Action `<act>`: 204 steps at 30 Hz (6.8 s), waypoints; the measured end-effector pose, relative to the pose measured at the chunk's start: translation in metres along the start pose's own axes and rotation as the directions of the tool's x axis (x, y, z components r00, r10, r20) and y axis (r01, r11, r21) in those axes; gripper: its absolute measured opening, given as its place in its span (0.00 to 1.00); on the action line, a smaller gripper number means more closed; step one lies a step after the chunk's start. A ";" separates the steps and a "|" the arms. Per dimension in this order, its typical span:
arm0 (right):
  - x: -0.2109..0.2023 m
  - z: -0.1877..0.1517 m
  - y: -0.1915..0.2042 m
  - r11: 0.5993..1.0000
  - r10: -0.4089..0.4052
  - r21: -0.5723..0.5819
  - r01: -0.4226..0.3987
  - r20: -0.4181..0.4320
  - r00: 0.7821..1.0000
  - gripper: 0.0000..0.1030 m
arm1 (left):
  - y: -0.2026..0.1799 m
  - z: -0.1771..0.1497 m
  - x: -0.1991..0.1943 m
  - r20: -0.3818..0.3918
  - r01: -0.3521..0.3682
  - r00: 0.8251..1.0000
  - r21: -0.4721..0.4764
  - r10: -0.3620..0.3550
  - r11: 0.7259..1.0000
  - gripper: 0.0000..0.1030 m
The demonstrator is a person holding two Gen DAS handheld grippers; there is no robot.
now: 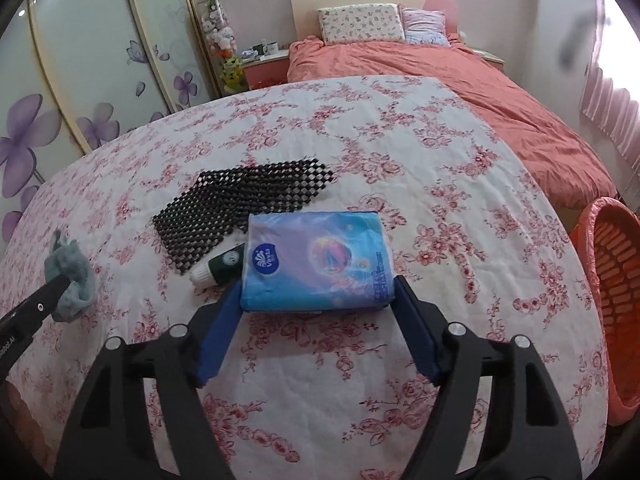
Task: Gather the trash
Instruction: 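Grasp the blue tissue packet with the right tool while the left tool holds the sock, then carry the sock and tissue packet over the basket with both tools, then open both tools to drop the sock and tissue packet into the basket, then move both tools back toward the black mesh and green tube on the bed, then grasp the green tube with the right tool while the left tool grasps the black mesh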
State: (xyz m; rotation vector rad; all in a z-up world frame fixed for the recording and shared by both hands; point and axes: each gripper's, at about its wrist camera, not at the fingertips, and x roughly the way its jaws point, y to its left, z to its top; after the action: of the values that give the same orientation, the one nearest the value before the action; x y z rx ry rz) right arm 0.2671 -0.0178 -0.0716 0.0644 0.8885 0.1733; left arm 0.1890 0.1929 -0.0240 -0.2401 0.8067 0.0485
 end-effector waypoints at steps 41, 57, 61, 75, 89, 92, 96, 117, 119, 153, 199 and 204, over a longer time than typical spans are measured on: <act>-0.201 -0.052 -0.174 0.925 -0.341 0.301 0.232 0.388 0.856 0.70 | -0.212 -0.021 -0.045 -0.006 0.327 0.941 0.281 -0.339 0.902 0.19; -0.221 -0.076 -0.262 0.851 -0.456 0.452 0.267 0.385 0.803 0.70 | -0.328 -0.045 -0.042 -0.085 0.469 0.871 0.436 -0.484 0.768 0.19; -0.221 -0.080 -0.272 0.844 -0.462 0.466 0.265 0.382 0.801 0.70 | -0.346 -0.053 -0.033 -0.118 0.490 0.861 0.454 -0.494 0.745 0.19; -0.197 -0.071 -0.313 0.840 -0.416 0.506 0.197 0.366 0.832 0.71 | -0.394 -0.074 -0.003 -0.207 0.523 0.847 0.486 -0.489 0.700 0.20; -0.172 -0.079 -0.341 0.815 -0.367 0.564 0.136 0.320 0.873 0.77 | -0.385 -0.084 0.023 -0.248 0.479 0.878 0.457 -0.410 0.750 0.51; -0.172 -0.077 -0.334 0.824 -0.377 0.544 0.162 0.312 0.872 0.77 | -0.373 -0.081 0.021 -0.223 0.443 0.896 0.463 -0.383 0.768 0.55; -0.171 -0.072 -0.316 0.843 -0.379 0.504 0.189 0.308 0.873 0.77 | -0.348 -0.074 0.022 -0.180 0.377 0.926 0.472 -0.331 0.797 0.58; -0.113 -0.021 -0.099 0.992 -0.105 0.094 0.084 0.252 0.962 0.77 | -0.125 -0.011 0.005 0.000 0.036 0.999 0.245 -0.037 0.969 0.62; -0.101 -0.016 -0.070 0.996 -0.084 0.045 0.076 0.236 0.968 0.77 | -0.101 -0.007 0.003 0.009 0.009 1.000 0.207 -0.011 0.978 0.64; -0.006 0.003 -0.008 0.991 -0.124 0.062 0.123 0.013 0.992 0.51 | 0.004 0.009 -0.002 0.019 -0.019 1.000 0.063 0.018 0.998 0.65; -0.018 -0.007 -0.080 0.985 -0.022 0.169 0.019 0.020 1.000 0.19 | -0.125 0.047 0.100 -0.070 0.013 0.998 0.274 0.007 0.962 0.30; -0.018 -0.008 -0.084 0.984 -0.026 0.178 0.022 0.018 1.000 0.19 | -0.133 0.042 0.096 -0.071 0.045 0.997 0.294 -0.025 0.955 0.05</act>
State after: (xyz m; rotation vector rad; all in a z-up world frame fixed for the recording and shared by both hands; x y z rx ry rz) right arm 0.2600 -0.1033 -0.0739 0.2212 0.8827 0.0703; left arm 0.3028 0.0685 -0.0391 0.0283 0.8643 -0.1140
